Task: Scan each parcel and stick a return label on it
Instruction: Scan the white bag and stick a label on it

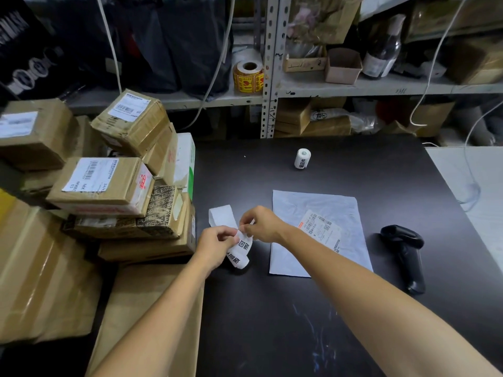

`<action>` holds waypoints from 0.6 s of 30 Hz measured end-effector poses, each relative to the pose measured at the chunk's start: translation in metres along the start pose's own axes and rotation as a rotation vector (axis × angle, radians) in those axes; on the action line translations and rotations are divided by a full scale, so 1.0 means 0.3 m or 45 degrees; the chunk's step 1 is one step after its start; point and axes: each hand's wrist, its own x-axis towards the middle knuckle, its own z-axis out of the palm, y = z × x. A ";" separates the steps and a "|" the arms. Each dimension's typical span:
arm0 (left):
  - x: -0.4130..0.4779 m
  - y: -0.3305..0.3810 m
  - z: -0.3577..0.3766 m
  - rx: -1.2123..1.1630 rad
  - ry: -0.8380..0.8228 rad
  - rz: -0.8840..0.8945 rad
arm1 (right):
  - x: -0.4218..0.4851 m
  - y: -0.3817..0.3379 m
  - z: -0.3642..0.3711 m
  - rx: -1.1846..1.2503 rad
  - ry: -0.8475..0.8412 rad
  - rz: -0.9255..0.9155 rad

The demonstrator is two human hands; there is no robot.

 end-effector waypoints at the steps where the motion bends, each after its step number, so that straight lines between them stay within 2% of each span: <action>1: 0.002 -0.002 -0.003 -0.021 -0.002 -0.011 | 0.002 0.004 -0.001 0.015 0.009 0.018; 6: 0.013 -0.016 -0.022 -0.081 0.033 -0.022 | 0.001 0.017 0.007 0.075 0.077 0.010; 18: 0.007 -0.003 -0.011 -0.015 -0.048 0.005 | -0.002 0.004 0.010 -0.135 -0.007 -0.065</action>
